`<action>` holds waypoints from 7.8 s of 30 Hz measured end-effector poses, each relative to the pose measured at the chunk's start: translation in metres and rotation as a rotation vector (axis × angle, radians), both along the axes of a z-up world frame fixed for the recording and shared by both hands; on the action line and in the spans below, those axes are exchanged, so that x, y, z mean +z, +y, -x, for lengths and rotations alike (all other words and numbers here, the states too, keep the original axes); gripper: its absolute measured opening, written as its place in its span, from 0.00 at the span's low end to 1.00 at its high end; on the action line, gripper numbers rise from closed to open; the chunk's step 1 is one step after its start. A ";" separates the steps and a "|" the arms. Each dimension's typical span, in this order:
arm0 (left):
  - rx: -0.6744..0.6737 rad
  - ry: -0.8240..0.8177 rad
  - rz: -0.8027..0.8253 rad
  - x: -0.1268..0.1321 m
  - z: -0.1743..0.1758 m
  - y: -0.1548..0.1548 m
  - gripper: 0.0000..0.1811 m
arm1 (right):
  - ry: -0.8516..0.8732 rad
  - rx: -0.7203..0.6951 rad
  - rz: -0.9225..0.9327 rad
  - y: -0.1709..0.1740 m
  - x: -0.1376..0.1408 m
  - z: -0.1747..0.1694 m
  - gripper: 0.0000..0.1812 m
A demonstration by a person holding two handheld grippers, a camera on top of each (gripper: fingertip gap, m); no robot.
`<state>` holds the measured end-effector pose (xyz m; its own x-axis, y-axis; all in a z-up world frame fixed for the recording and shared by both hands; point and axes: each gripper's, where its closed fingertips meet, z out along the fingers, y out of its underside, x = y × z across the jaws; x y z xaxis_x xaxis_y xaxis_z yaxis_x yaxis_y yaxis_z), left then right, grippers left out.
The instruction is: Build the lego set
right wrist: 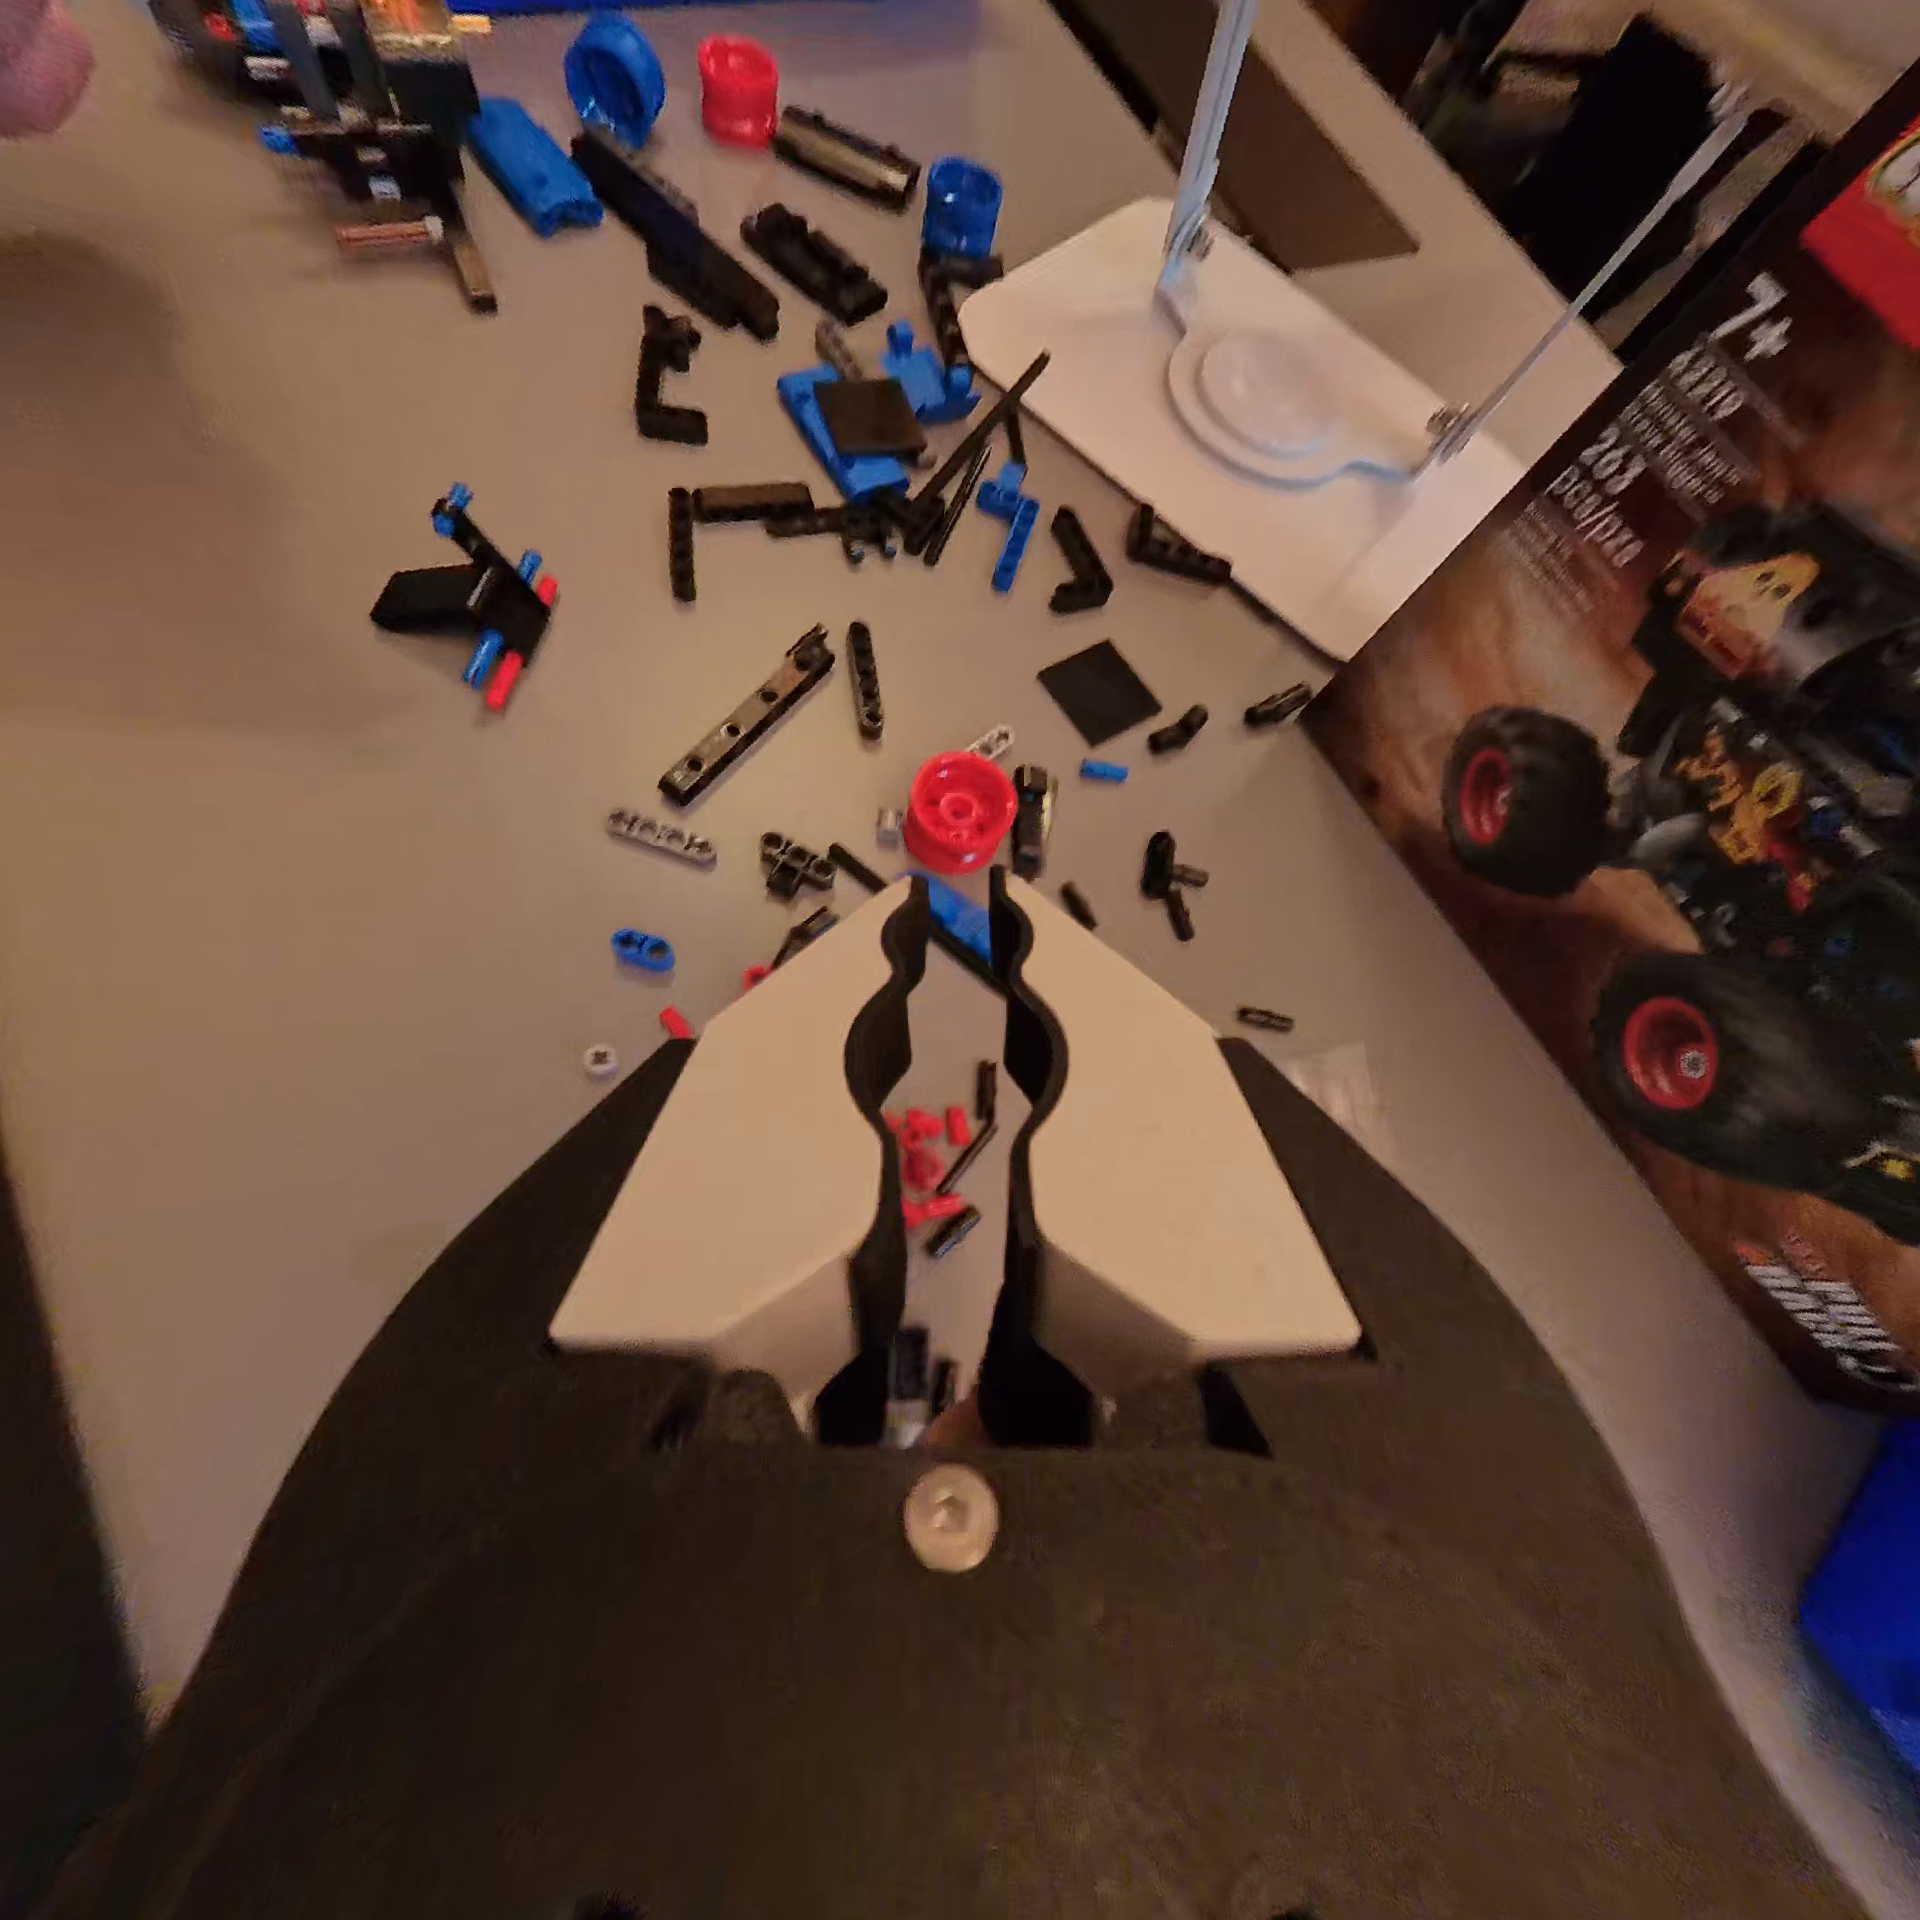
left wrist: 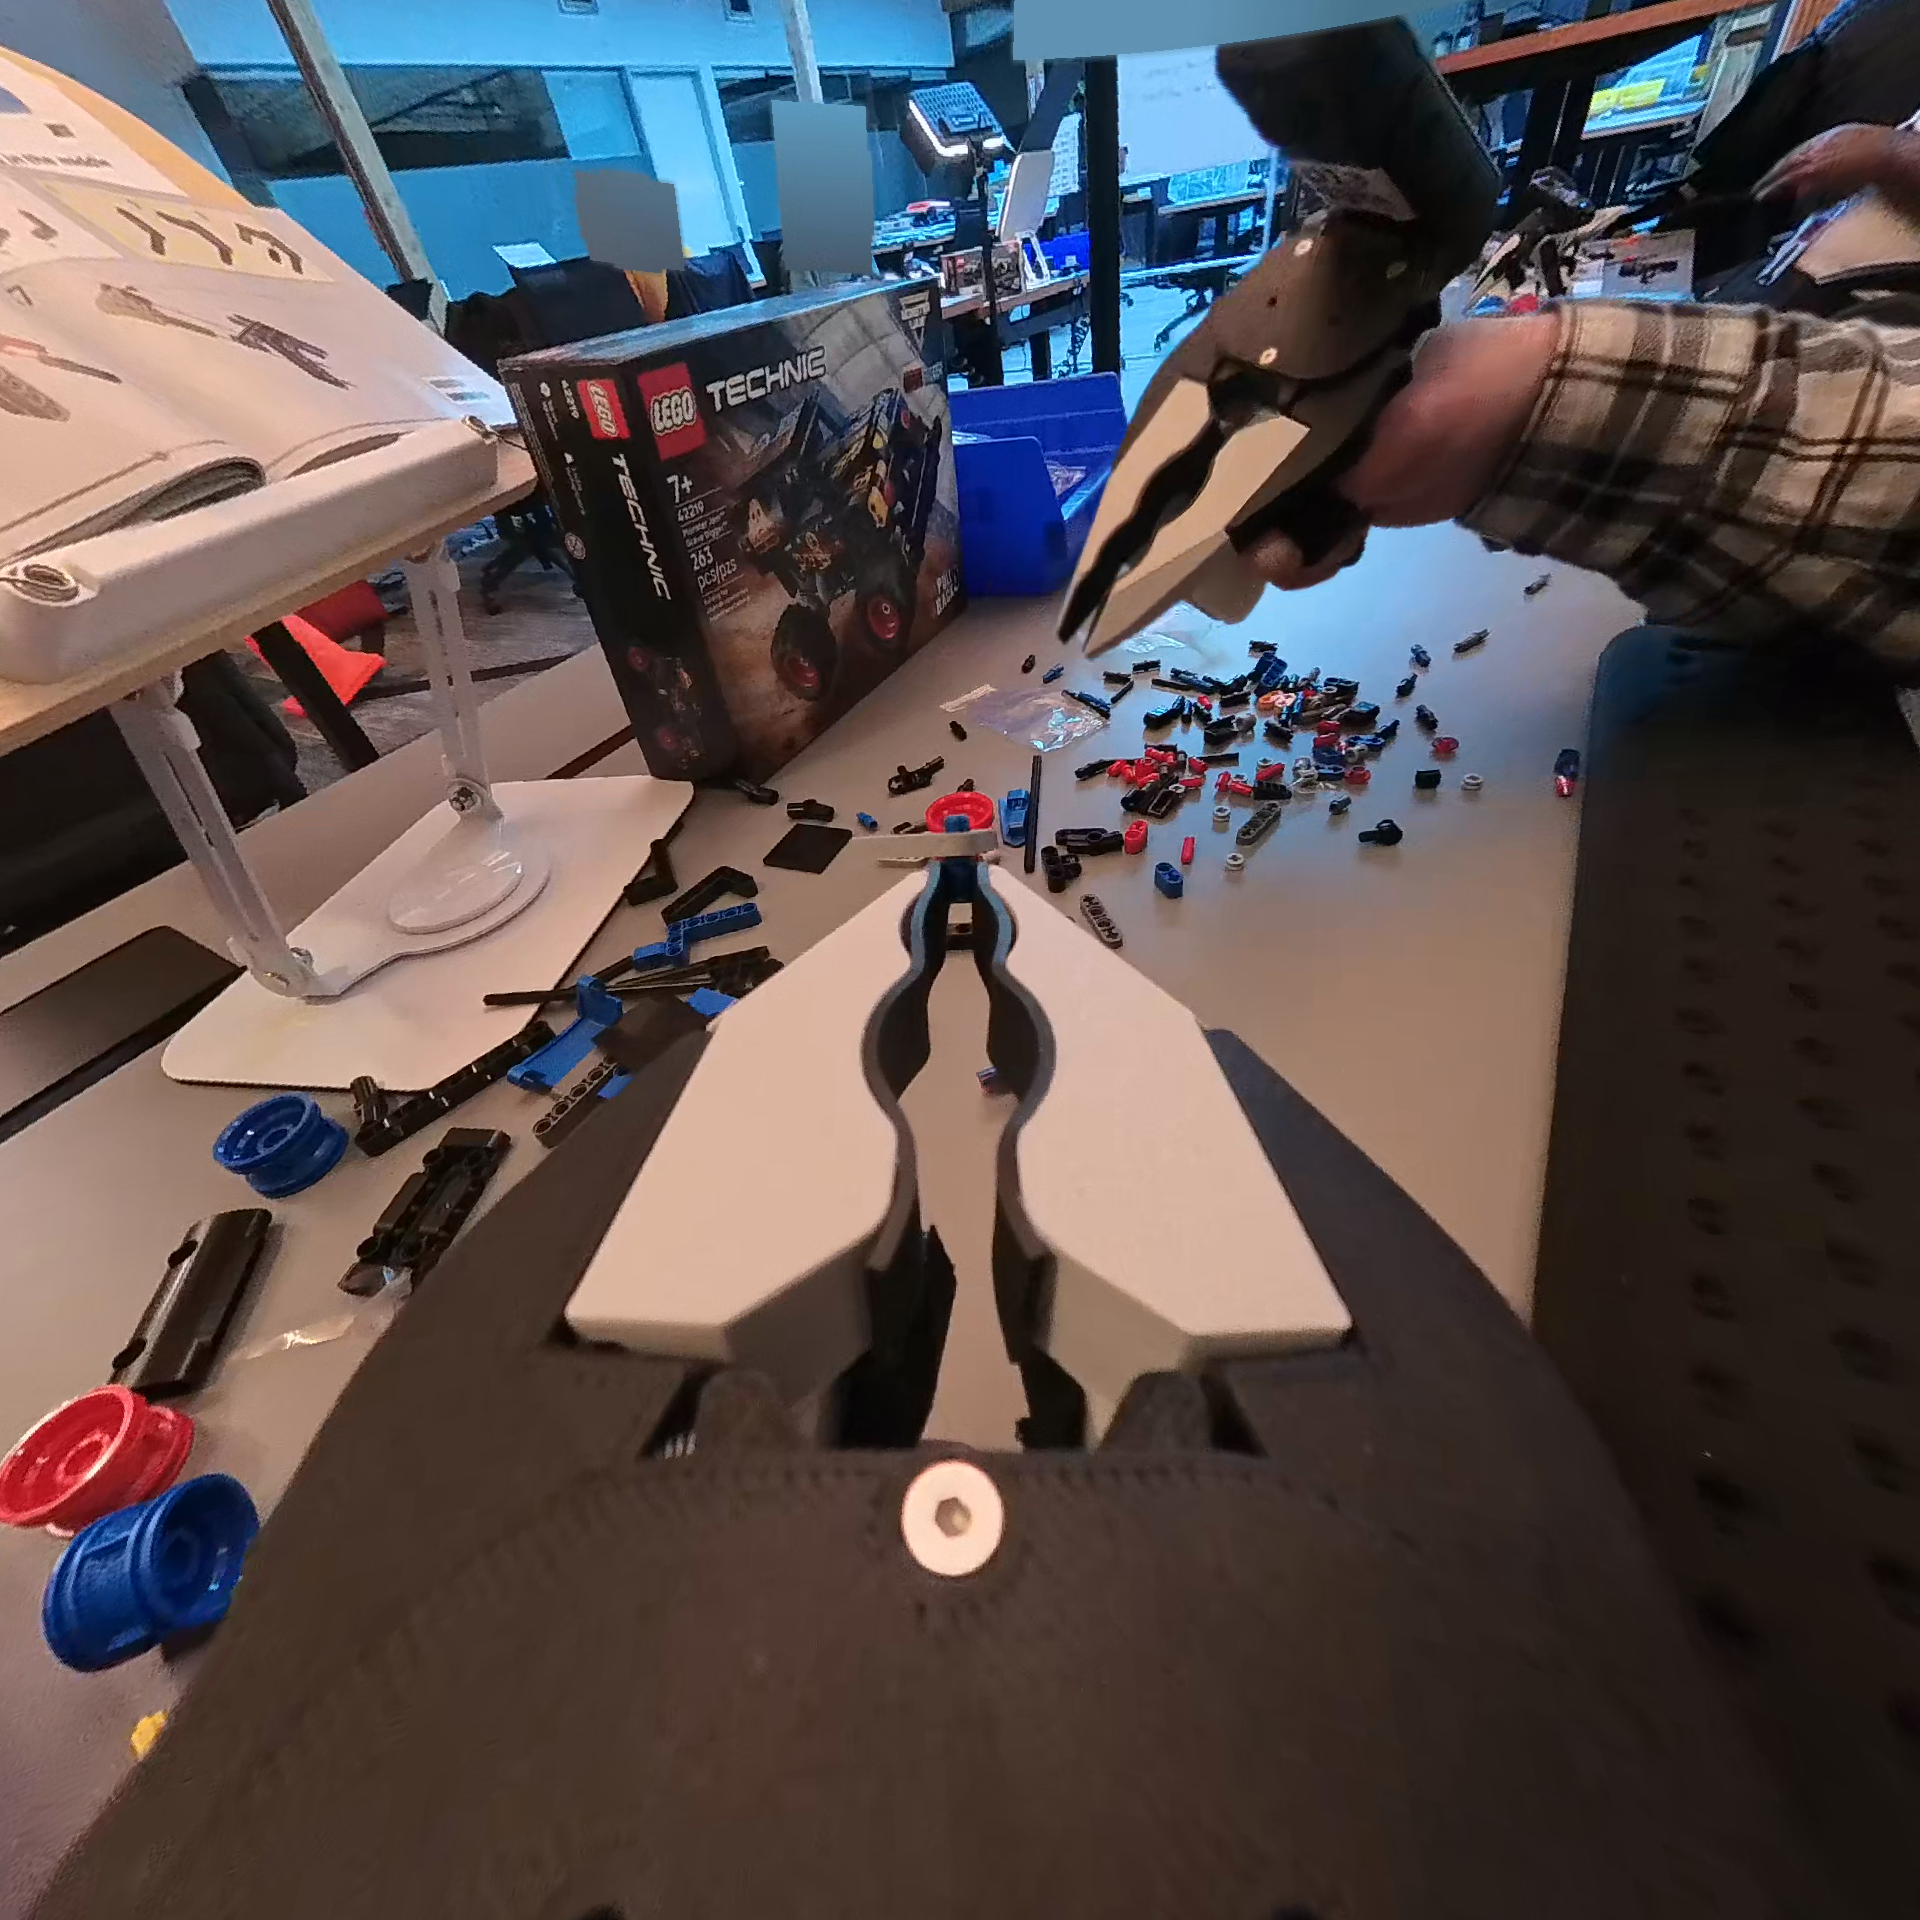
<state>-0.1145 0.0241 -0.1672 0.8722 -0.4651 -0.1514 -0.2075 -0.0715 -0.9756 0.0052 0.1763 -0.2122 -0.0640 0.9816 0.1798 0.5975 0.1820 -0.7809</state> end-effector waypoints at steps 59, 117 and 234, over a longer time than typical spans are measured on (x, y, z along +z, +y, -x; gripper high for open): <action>-0.116 -0.083 0.034 -0.001 -0.049 0.020 0.00 | 0.356 0.139 0.175 -0.069 0.061 0.046 0.02; -0.214 0.148 0.019 -0.023 -0.086 0.022 0.00 | 0.221 0.488 0.166 -0.134 0.025 0.035 0.02; -0.117 -0.289 0.119 -0.009 -0.088 0.047 0.07 | 0.288 0.203 -0.231 -0.098 0.018 0.042 0.03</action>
<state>-0.0265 0.0706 -0.1766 0.8110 -0.5638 0.1563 0.0633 -0.1810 -0.9814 -0.0369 0.0780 -0.1937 -0.1668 0.8863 0.4321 0.2951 0.4630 -0.8358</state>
